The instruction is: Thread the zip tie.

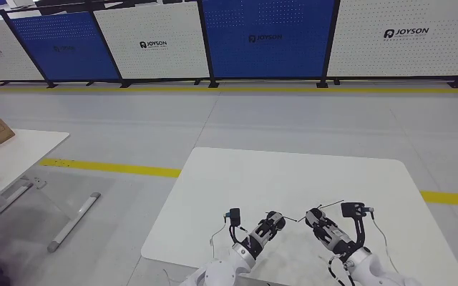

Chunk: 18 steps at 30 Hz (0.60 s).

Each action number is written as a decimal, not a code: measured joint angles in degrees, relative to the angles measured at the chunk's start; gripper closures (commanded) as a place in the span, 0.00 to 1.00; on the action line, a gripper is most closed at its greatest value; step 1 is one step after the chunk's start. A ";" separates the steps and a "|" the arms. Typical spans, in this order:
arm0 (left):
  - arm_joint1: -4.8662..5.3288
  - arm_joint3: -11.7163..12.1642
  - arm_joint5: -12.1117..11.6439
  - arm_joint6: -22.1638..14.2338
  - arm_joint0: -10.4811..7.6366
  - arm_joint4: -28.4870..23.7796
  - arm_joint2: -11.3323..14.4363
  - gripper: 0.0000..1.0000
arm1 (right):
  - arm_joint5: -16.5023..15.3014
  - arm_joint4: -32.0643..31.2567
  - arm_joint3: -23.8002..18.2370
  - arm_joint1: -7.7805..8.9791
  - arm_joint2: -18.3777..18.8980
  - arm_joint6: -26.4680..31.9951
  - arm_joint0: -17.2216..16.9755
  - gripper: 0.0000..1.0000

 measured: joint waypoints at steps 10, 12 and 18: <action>0.00 0.00 0.00 0.00 0.00 0.00 0.00 1.00 | 1.07 -0.44 0.53 -0.04 -0.87 0.72 1.17 1.00; 0.00 0.00 0.00 0.00 0.00 0.00 0.00 1.00 | 1.26 -0.54 0.61 -0.06 -1.06 0.73 1.35 1.00; 0.00 0.00 0.00 0.00 0.00 0.00 0.00 1.00 | 1.45 -0.68 0.96 -0.10 -1.59 0.72 1.78 1.00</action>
